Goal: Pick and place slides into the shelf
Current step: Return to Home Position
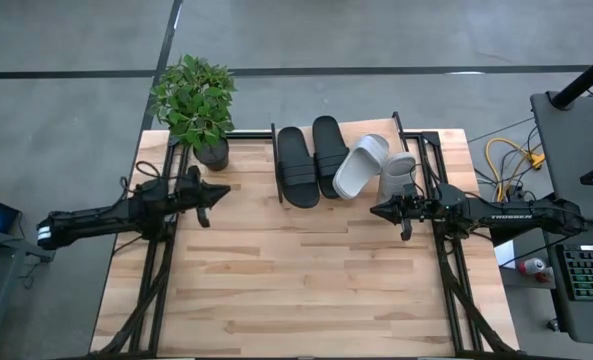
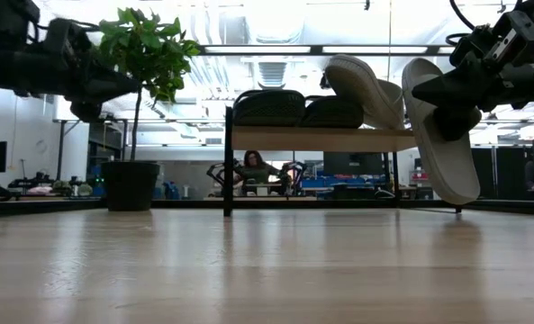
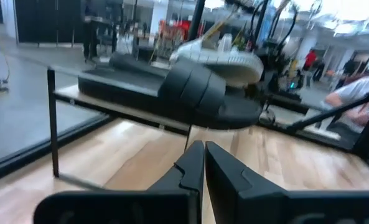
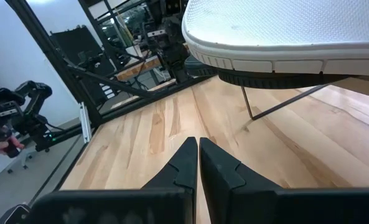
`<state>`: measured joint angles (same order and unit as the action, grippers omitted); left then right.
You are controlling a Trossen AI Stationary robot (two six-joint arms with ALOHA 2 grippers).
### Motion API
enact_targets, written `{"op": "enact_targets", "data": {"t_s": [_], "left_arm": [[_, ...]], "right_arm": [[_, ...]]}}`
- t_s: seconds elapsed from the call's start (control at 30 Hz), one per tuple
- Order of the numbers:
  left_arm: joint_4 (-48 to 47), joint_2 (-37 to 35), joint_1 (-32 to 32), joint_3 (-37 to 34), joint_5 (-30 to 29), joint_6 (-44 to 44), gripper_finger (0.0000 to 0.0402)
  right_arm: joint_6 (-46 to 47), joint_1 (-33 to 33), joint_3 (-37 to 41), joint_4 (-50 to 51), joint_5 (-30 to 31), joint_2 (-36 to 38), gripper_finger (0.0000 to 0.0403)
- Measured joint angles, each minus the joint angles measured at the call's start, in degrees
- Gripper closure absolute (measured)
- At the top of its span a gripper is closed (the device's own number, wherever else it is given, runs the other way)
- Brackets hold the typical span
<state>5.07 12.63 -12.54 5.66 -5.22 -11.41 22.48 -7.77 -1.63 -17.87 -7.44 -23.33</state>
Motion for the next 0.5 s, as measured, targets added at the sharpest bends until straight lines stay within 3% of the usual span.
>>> {"op": "enact_targets", "data": {"t_s": [0.5], "left_arm": [[3.6, -5.4, 0.0, -4.3, -1.1, 0.3, 0.0402]], "right_arm": [[0.0, 0.0, 0.0, 0.0, 0.0, 0.0, 0.0394]]}}
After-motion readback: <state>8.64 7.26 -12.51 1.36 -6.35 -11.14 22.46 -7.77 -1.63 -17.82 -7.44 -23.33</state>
